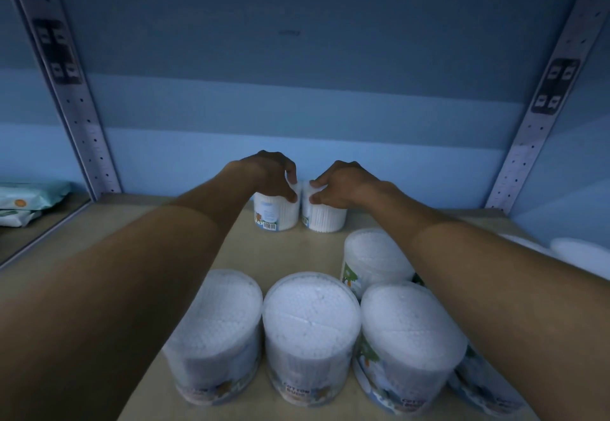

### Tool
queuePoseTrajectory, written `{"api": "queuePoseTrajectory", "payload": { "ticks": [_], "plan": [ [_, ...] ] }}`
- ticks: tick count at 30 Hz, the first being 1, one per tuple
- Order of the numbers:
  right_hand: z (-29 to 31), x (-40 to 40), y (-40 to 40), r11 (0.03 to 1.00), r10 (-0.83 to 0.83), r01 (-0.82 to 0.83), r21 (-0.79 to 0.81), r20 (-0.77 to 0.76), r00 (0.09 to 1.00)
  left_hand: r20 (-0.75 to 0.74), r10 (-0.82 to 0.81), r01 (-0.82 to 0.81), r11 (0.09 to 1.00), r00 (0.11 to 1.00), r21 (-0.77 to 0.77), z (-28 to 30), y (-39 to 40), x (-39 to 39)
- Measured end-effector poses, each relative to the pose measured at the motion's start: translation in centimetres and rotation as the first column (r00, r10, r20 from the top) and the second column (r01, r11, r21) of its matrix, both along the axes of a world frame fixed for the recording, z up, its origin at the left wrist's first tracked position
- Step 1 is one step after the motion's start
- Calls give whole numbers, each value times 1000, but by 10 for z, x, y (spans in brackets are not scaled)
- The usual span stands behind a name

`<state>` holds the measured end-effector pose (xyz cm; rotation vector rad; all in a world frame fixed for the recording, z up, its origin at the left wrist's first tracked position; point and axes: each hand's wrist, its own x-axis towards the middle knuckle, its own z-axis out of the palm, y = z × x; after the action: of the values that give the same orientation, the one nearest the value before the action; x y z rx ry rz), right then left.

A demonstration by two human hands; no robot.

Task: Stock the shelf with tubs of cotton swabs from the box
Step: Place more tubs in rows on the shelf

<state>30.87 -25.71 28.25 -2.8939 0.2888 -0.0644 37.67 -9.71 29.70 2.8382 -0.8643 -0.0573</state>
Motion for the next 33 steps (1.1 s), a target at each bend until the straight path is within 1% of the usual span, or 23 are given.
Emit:
{"api": "queuePoseTrajectory", "payload": {
  "ticks": [4,8,13,22,26,30,31,33],
  "plan": [
    [-2,-14,6,999,13,-14,37,39,999,5,-20,20,1000,1000,7,2,11,-16],
    [0,-28,16,998,40,-41,40,25,999,-7,-14,14,1000,1000,24,5,22,-30],
    [4,-43,31,995,50,-52,81,26,998,-30,6,-5,999,1000,35,9,37,-47],
    [8,-62,44,982,127,-127,137,5,992,-51,5,-3,999,999,45,10,66,-64],
    [18,-63,41,986,158,-153,70,-69,985,-48,-14,18,996,999,92,11,69,-63],
    [28,-62,44,994,108,-107,11,-16,994,-48,-16,23,991,999,134,15,69,-64],
    [29,-61,46,996,94,-94,-5,-17,995,-52,-20,28,988,998,150,15,70,-64],
    [30,-58,53,995,70,-74,-61,-71,995,-64,-31,43,980,997,197,16,70,-63]
  ]
}}
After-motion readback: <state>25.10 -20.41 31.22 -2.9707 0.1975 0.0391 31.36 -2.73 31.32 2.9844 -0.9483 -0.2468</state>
